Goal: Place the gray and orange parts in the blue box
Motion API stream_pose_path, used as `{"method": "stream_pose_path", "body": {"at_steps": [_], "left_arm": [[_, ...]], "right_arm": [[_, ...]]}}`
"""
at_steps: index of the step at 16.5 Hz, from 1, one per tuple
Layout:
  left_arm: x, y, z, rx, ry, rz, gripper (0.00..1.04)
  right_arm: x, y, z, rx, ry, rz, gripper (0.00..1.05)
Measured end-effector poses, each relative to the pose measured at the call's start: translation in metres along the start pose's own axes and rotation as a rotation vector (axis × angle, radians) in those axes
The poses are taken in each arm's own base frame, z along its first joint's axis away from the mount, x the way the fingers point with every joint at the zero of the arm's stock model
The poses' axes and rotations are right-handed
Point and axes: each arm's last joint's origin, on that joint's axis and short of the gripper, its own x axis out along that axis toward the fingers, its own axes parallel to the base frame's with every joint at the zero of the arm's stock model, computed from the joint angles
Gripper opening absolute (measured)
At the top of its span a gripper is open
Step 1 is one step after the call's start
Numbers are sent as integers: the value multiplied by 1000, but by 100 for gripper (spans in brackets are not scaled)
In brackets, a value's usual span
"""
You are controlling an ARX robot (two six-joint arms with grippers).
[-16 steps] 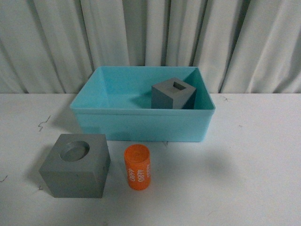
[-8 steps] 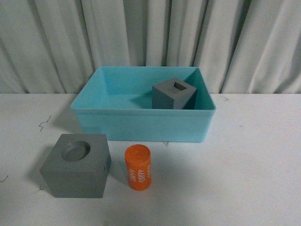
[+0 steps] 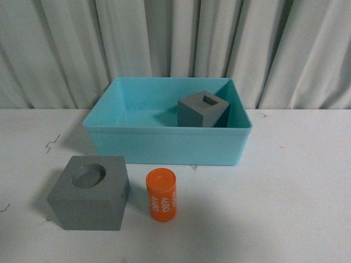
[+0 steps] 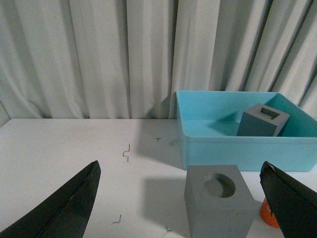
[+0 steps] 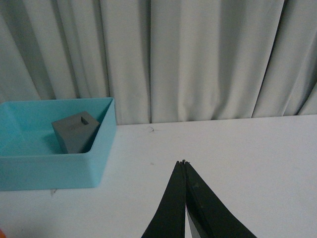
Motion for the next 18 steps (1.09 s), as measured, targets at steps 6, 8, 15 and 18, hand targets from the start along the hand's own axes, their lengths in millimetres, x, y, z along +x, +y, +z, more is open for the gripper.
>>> {"method": "stream_pose_path", "body": {"at_steps": [6,8,15,18], "left_arm": [[0,0,0,0,0,0,98],[0,0,0,0,0,0,98],[0,0,0,0,0,0,98],[0,0,0,0,0,0,98]], "right_arm": [[-17,0,-9,-1,-8,0,2],[-21,0,-7,-1,-22,0,2],[-35,0,-5,-1,-19,0,2],[-43,0,-5,-1,-24,0,2]]}}
